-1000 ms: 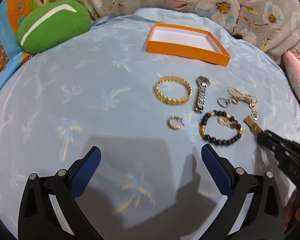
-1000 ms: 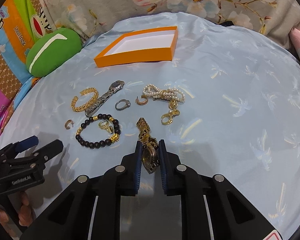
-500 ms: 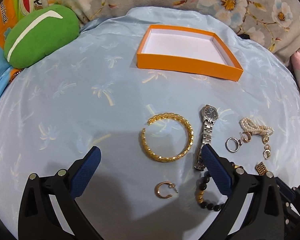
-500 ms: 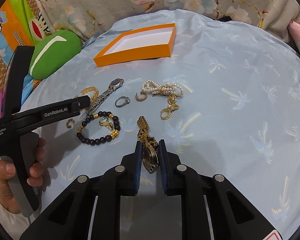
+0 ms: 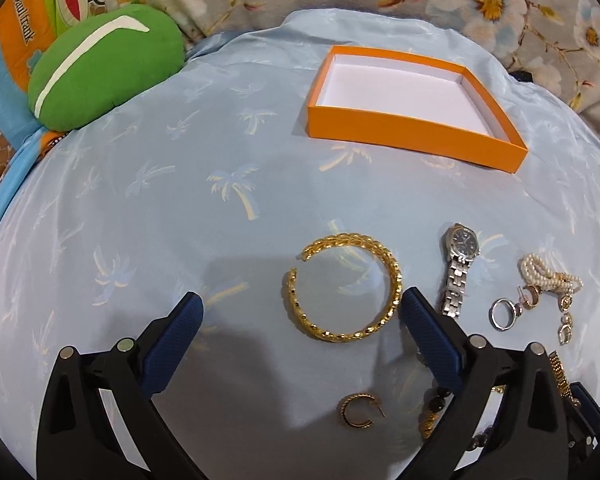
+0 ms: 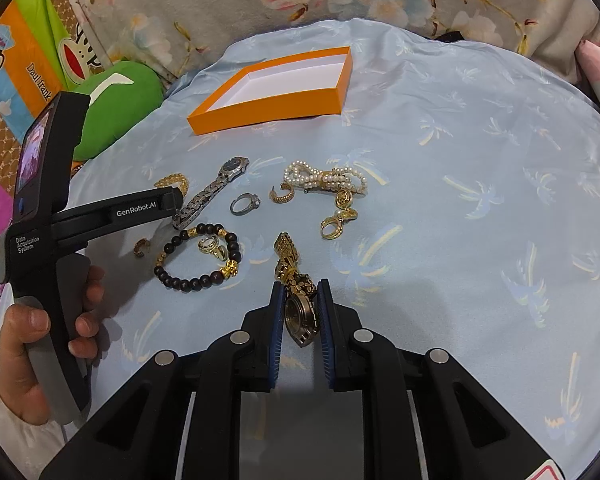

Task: Organize jewelry
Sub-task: 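Grasp the gold chain cuff bracelet with the left tool while the right tool holds the gold watch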

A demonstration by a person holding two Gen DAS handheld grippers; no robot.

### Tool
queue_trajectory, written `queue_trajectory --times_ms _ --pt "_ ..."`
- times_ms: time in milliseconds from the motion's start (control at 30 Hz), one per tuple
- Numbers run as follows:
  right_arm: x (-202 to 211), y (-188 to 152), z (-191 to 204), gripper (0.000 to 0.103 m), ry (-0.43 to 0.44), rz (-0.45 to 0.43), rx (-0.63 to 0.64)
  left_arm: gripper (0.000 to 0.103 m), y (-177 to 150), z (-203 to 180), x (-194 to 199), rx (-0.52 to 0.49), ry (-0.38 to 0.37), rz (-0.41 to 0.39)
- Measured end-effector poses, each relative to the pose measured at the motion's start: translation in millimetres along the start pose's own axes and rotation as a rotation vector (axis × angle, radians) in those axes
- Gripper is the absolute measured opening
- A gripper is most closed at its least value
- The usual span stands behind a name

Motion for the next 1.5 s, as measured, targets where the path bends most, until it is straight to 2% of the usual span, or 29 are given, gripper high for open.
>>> queue_trajectory --times_ms 133,200,300,367,433,467,600,700,833,900,967,1033,1167,1200,1267,1500 --pt "0 0 0 0.015 0.001 0.0 -0.001 0.097 2 -5 -2 -0.022 0.027 -0.001" --pt "0 0 0 0.015 0.001 0.0 -0.001 0.093 3 -7 -2 -0.019 0.016 -0.004" --pt "0 0 0 0.015 0.001 0.0 0.0 0.078 1 -9 2 -0.016 -0.017 -0.015" --pt "0 0 0 0.015 0.003 -0.002 -0.003 0.061 1 -12 6 -0.03 -0.032 -0.028" --pt "1 1 0 0.015 0.003 -0.008 -0.006 0.054 -1 -13 9 -0.034 -0.043 -0.031" --pt "2 1 -1 0.015 0.006 -0.014 -0.011 0.053 -2 -13 10 -0.033 -0.054 -0.03" --pt "4 2 -1 0.015 0.012 -0.026 -0.023 0.053 -7 -9 17 0.001 -0.12 -0.015" --pt "4 1 0 0.015 0.012 -0.021 -0.017 0.053 -13 -3 21 0.011 -0.131 -0.013" --pt "4 -1 2 0.015 0.008 -0.018 -0.011 0.053 -19 9 24 0.022 -0.111 -0.021" --pt "3 -1 1 0.015 0.008 -0.016 -0.014 0.06 -22 14 25 0.031 -0.103 -0.021" --pt "3 -2 1 0.015 0.009 -0.013 -0.016 0.084 -24 19 28 0.054 -0.107 -0.029" --pt "2 -2 1 0.015 0.009 -0.011 -0.016 0.09 -26 24 33 0.07 -0.1 -0.05" --pt "2 -2 0 0.015 0.009 -0.011 -0.017 0.089 -34 27 32 0.065 -0.079 -0.033" --pt "2 -2 0 0.015 0.01 -0.011 -0.017 0.086 -35 27 30 0.063 -0.073 -0.024" --pt "2 -2 0 0.015 0.009 -0.011 -0.017 0.069 -33 25 29 0.048 -0.056 -0.031" --pt "1 -3 1 0.015 0.011 -0.009 -0.015 0.071 -27 18 25 0.048 -0.067 -0.028"
Point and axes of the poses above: each gripper's, at about its wrist camera, not at the fingertips, and x roughly against the way its jaws point, z to its left, y to its top, the point moved 10 cm from there along -x, roughly the way its jaws point, and after that the axes turned 5 degrees about y, right-handed, at the moved point
